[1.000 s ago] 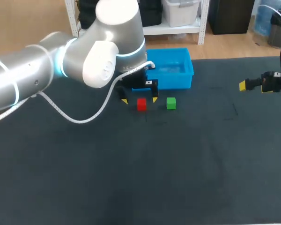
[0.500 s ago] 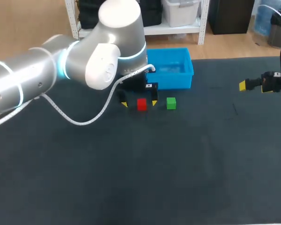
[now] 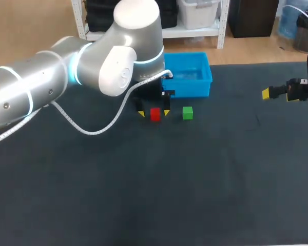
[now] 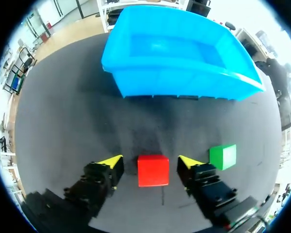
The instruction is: Use the left arm to pick the red cube and place it into the blue plastic box first, then use the right arm to grasp the green cube and put it into the same blue plastic box after the first action is fully finished.
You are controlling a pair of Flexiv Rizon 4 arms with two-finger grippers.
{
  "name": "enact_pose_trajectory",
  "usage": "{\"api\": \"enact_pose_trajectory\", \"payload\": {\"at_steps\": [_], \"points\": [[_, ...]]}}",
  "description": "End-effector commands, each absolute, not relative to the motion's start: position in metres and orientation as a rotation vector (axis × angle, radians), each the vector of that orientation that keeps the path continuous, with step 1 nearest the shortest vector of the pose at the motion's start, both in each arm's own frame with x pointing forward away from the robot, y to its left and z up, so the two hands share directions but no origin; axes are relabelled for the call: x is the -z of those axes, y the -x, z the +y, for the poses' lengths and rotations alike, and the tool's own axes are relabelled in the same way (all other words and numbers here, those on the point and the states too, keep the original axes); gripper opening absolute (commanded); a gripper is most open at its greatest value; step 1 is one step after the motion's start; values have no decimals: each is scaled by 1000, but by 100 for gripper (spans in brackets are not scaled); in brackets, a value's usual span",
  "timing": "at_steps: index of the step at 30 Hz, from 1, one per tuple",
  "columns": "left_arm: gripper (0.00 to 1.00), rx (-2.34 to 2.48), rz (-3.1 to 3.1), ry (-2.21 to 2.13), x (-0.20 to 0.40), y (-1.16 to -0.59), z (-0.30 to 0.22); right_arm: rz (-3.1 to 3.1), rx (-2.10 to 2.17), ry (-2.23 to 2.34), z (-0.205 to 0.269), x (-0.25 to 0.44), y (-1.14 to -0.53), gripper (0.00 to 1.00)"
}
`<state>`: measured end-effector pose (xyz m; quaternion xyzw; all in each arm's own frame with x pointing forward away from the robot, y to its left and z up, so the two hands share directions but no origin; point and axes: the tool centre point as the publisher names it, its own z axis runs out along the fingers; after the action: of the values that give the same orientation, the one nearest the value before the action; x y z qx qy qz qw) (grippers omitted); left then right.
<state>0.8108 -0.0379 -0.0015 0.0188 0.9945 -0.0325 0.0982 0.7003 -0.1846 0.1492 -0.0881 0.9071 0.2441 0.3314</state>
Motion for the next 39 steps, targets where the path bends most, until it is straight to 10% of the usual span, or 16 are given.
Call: {"api": "enact_pose_trajectory", "payload": {"at_steps": [1,4,39], "points": [[23,86,2951,-58,4,-815,-43,2372,-637,231,-185,-149,-700,100],[0,87,2954,-59,6,-815,-44,2372,-637,231,-185,-149,-700,100],[0,104,2851,-98,-98,-806,-25,2372,-637,231,-185,-149,-700,100]]}}
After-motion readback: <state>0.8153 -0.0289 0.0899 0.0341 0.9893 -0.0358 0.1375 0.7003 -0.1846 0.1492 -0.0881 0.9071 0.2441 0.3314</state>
